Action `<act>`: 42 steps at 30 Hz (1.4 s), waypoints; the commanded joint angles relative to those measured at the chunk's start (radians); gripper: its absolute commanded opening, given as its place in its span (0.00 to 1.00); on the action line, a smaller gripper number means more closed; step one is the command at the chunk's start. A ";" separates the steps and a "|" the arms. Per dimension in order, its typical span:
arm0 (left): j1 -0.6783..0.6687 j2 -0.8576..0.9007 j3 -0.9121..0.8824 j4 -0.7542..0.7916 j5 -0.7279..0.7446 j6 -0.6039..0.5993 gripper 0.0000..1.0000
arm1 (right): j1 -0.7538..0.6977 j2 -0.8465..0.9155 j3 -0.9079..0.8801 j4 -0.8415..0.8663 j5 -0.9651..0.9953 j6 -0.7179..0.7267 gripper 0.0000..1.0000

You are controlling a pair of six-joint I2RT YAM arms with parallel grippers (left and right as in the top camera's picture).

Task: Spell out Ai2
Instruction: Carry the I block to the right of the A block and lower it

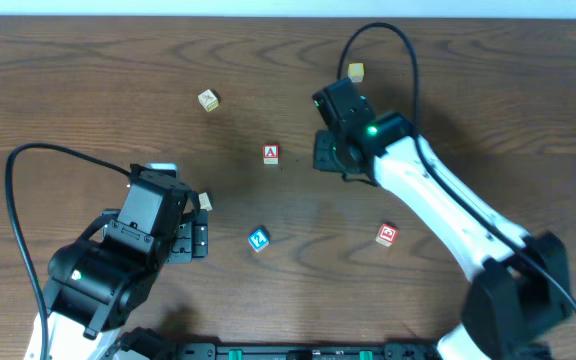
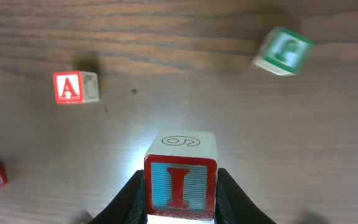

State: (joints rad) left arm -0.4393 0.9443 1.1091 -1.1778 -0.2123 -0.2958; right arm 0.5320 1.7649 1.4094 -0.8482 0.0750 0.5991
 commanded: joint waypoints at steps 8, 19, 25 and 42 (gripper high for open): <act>0.002 -0.005 0.005 0.001 0.000 -0.011 0.95 | 0.028 0.240 0.207 0.003 -0.084 0.002 0.07; 0.002 -0.005 0.005 0.012 -0.001 -0.011 0.95 | 0.051 0.307 0.213 0.049 -0.082 -0.006 0.09; 0.002 -0.005 0.005 0.012 -0.001 -0.010 0.95 | 0.051 0.319 0.213 0.063 -0.043 -0.006 0.09; 0.002 -0.005 0.005 0.037 -0.008 -0.011 0.96 | 0.054 0.376 0.213 0.108 -0.027 -0.020 0.11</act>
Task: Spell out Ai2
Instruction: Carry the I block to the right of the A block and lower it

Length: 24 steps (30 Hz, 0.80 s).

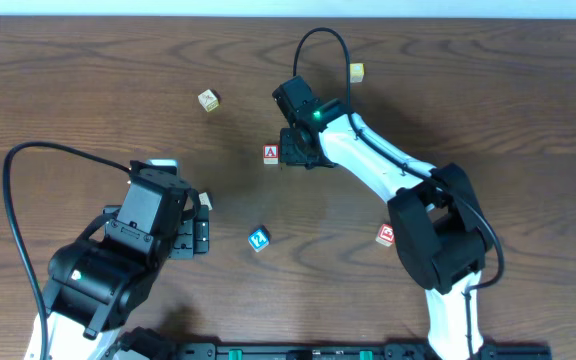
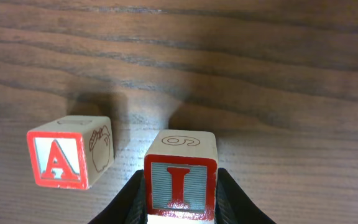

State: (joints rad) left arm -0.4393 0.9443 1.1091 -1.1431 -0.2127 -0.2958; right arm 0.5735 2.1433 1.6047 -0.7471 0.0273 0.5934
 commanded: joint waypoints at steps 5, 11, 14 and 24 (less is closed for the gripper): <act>0.002 -0.005 0.005 0.003 -0.007 -0.011 0.95 | 0.014 -0.002 0.018 0.008 0.021 -0.014 0.12; 0.002 -0.005 0.005 0.002 -0.007 -0.011 0.96 | 0.016 -0.002 0.018 0.007 0.021 -0.014 0.19; 0.002 -0.005 0.005 0.003 -0.007 -0.011 0.95 | 0.017 0.000 0.018 0.007 0.021 -0.014 0.20; 0.002 -0.005 0.005 0.002 -0.007 -0.011 0.95 | 0.017 0.003 0.017 0.007 0.021 -0.014 0.24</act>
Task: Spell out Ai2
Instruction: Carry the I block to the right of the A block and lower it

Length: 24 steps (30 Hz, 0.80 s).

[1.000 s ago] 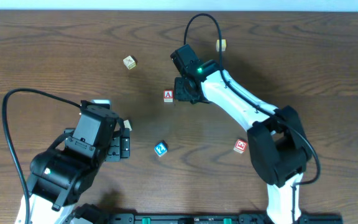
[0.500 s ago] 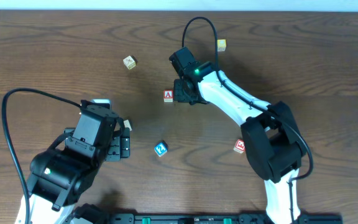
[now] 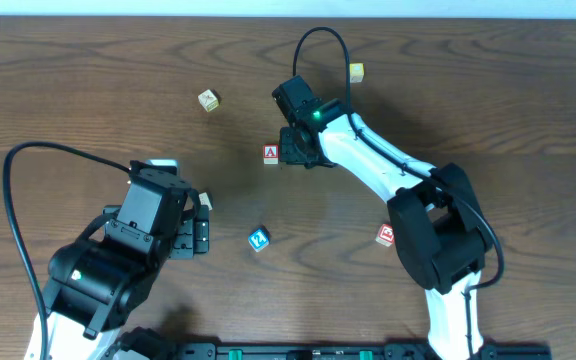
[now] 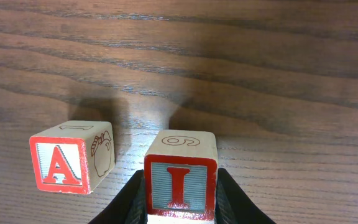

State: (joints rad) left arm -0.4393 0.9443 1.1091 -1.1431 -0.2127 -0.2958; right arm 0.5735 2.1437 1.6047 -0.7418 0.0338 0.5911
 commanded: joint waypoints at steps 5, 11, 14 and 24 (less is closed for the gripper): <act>0.002 -0.005 0.005 0.002 -0.007 -0.011 0.95 | 0.018 0.004 0.015 0.002 0.014 -0.012 0.25; 0.002 -0.005 0.005 0.002 -0.007 -0.011 0.95 | 0.029 0.018 0.014 0.011 0.019 -0.012 0.24; 0.002 -0.005 0.005 0.002 -0.007 -0.011 0.95 | 0.040 0.031 0.014 0.019 0.023 -0.012 0.23; 0.002 -0.005 0.005 -0.004 -0.007 -0.011 0.95 | 0.041 0.035 0.014 -0.003 0.111 -0.013 0.24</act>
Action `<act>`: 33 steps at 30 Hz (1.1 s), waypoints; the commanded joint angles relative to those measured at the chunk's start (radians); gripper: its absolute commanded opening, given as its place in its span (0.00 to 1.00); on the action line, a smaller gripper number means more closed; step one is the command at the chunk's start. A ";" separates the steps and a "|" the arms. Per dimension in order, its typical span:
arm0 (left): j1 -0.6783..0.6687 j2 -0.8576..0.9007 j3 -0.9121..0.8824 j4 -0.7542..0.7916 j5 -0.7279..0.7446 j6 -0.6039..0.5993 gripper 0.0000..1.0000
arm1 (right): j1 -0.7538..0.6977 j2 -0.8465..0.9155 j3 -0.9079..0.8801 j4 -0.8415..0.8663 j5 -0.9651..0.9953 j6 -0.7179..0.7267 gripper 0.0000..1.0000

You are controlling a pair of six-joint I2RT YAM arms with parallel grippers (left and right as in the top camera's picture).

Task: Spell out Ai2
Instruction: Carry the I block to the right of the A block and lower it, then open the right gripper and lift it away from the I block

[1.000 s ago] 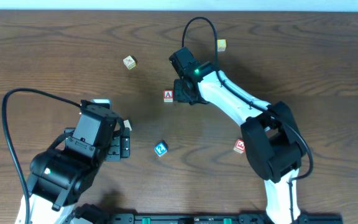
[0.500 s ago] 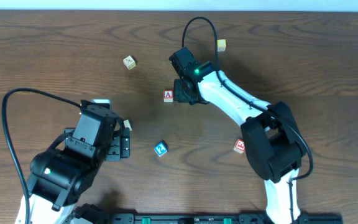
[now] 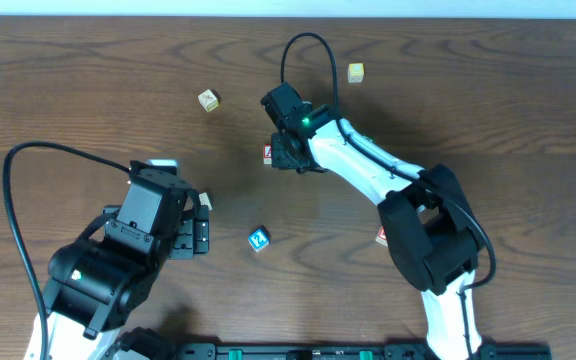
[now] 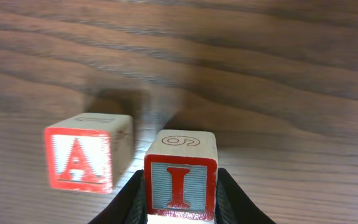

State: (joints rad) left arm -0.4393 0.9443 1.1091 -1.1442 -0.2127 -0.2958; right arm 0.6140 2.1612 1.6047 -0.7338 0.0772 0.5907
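Note:
My right gripper [image 4: 180,186] is shut on the wooden I block [image 4: 180,174], red I on a blue-lined face, a 6 on its top. Just left of it, close by, stands the red A block [image 4: 86,154], blurred in the right wrist view. From overhead the right gripper [image 3: 286,152] covers the I block, and the A block [image 3: 268,152] peeks out at its left. The blue 2 block [image 3: 258,239] lies nearer the front, in mid-table. My left gripper [image 3: 200,238] rests at the left, jaws parted and holding nothing.
A yellow-tan block [image 3: 208,99] lies at the back left and another yellow block [image 3: 355,71] at the back right. A red block [image 3: 381,236] sits by the right arm's base. A small tan block [image 3: 205,201] lies beside the left gripper.
My right gripper with the I block has shifted left, closing the gap to the A block. The A block looks larger and blurred in the wrist view. The left arm is unchanged.
My right gripper held the I block to the right of the A block, well away from it. Then it stood beside the A with a small gap, and stayed so. Now the I sits closer against the A's right side, still gripped.

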 commanded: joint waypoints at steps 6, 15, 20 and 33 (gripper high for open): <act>0.002 -0.005 0.005 -0.003 -0.007 -0.011 0.95 | 0.000 0.018 0.014 -0.014 0.080 -0.024 0.24; 0.002 -0.005 0.005 -0.003 -0.007 -0.011 0.95 | 0.000 0.018 0.014 0.000 0.076 -0.024 0.40; 0.002 -0.005 0.005 -0.003 -0.007 -0.011 0.96 | 0.000 0.018 0.014 0.007 0.077 -0.024 0.45; 0.001 -0.085 0.006 -0.008 0.005 0.015 0.95 | -0.014 -0.112 0.015 -0.013 0.143 -0.074 0.61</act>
State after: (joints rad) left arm -0.4393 0.8940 1.1091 -1.1461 -0.2123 -0.2897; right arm 0.6079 2.1399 1.6047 -0.7383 0.1699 0.5438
